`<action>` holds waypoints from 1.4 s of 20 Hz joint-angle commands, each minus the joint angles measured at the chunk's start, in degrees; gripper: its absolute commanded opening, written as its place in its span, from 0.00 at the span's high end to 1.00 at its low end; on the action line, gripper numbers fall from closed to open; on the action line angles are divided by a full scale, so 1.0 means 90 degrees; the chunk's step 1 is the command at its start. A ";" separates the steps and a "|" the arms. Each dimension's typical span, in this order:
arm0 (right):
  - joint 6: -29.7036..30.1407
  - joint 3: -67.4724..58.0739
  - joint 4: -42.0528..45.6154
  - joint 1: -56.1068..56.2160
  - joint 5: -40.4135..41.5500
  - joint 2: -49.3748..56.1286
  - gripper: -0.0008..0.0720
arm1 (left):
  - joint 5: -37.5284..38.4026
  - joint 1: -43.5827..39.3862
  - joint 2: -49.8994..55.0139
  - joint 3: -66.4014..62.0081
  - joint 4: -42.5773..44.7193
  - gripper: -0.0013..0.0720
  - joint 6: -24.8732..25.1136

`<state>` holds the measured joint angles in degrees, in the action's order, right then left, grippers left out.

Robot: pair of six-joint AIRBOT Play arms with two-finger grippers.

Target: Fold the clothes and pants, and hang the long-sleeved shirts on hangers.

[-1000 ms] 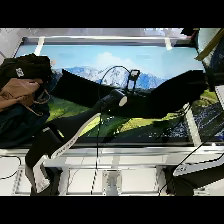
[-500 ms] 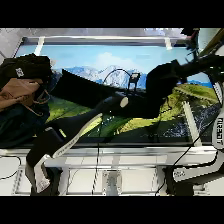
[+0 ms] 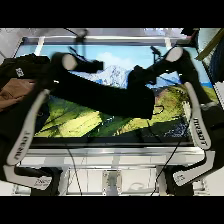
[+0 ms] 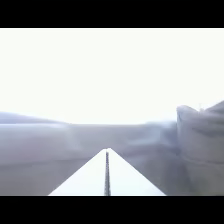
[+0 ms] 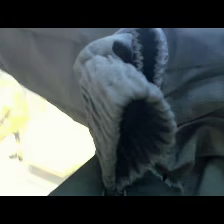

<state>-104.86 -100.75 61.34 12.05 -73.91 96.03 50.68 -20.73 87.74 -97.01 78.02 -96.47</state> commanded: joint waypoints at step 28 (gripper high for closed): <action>0.2926 0.2331 -0.1239 -0.4209 -0.0537 -0.0843 0.04 | 0.1263 0.1003 -0.0882 0.0007 0.0444 0.96 0.0675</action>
<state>-89.34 -89.14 67.24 -24.47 -85.34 88.42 62.02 -11.75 79.75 -96.97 82.06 -90.41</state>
